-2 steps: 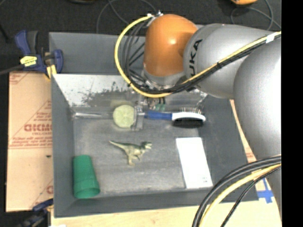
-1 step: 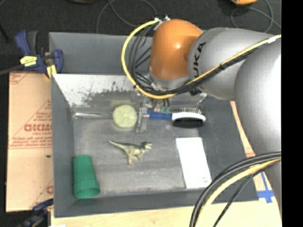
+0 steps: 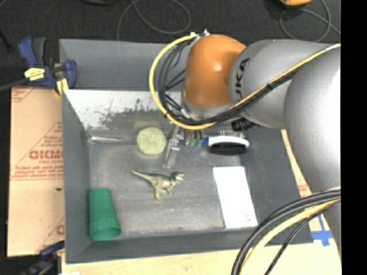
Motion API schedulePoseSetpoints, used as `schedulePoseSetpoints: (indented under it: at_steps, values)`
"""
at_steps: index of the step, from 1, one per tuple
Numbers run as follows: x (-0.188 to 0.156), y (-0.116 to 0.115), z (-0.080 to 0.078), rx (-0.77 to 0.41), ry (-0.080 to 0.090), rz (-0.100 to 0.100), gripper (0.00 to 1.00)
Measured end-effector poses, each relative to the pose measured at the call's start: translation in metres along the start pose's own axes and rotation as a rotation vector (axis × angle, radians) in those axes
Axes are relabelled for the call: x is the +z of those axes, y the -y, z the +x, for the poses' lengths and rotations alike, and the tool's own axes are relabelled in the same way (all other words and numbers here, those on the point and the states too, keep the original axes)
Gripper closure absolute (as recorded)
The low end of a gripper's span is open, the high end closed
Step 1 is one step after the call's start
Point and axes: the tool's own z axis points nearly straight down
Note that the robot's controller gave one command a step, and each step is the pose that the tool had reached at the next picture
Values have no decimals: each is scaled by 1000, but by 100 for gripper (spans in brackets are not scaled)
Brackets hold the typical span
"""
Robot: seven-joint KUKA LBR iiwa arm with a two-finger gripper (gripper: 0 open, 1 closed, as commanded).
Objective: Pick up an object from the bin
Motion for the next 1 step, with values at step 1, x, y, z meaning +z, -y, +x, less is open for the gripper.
schedulePoseSetpoints:
  at_steps: [1]
  values:
    - [7, -24, -4, -9, 2, 0, 0]
